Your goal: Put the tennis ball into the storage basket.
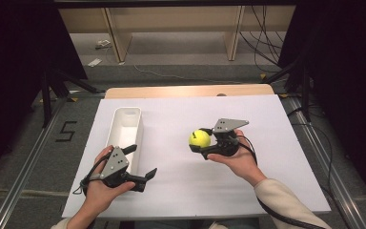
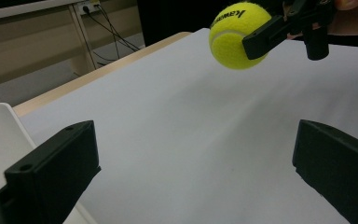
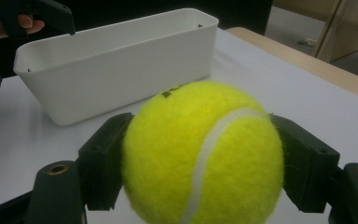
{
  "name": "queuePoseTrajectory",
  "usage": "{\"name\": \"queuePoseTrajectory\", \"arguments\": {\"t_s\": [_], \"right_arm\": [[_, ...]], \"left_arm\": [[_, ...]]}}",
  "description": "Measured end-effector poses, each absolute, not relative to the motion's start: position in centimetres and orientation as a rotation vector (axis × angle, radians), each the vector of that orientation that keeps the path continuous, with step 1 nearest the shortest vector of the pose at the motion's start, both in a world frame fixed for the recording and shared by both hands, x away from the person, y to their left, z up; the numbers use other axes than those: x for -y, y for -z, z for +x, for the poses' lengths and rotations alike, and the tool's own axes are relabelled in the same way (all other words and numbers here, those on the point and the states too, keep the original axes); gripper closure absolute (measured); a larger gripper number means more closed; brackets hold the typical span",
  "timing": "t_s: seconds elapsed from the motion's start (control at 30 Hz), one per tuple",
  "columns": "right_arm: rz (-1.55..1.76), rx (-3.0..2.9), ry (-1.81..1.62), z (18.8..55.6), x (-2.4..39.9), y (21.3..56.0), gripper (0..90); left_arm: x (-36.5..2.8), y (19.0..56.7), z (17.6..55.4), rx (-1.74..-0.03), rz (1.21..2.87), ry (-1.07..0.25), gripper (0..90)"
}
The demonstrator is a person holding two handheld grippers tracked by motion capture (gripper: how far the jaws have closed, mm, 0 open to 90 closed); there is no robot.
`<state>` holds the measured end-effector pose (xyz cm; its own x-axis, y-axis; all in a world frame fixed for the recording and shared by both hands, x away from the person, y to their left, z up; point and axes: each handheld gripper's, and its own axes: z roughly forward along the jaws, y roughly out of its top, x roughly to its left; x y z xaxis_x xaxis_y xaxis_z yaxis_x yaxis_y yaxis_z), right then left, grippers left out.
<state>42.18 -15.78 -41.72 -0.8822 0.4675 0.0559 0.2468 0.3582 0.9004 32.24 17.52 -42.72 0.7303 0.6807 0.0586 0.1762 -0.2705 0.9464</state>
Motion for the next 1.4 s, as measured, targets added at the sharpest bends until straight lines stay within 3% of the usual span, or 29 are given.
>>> {"name": "queuePoseTrajectory", "arguments": {"t_s": [1.4], "right_arm": [[0.645, -2.387, -1.564, 42.77, 15.13, 41.28, 27.1]], "left_arm": [[-17.53, 42.72, 32.24, -0.672, 1.812, -0.563, 0.0]]}}
